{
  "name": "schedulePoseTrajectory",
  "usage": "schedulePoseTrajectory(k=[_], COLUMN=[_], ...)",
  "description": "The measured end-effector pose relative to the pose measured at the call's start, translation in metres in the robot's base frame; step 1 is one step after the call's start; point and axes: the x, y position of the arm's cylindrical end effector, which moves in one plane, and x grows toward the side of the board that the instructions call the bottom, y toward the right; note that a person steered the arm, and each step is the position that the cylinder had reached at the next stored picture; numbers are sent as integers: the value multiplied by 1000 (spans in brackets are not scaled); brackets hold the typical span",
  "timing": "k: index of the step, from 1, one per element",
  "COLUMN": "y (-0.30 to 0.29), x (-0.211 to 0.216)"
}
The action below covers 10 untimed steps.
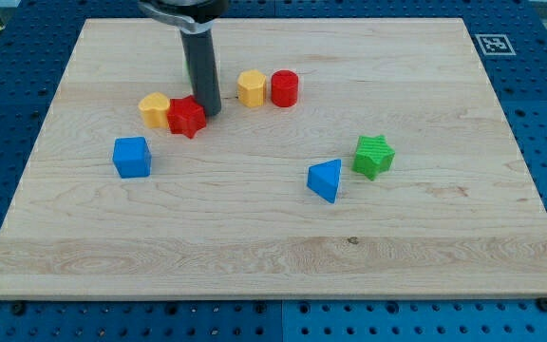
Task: Move the arm to the right of the red circle
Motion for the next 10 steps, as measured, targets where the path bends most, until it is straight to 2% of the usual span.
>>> schedulePoseTrajectory(k=[2,5,9,10], y=[-24,-11,143,176], x=[-1,-1,15,-1])
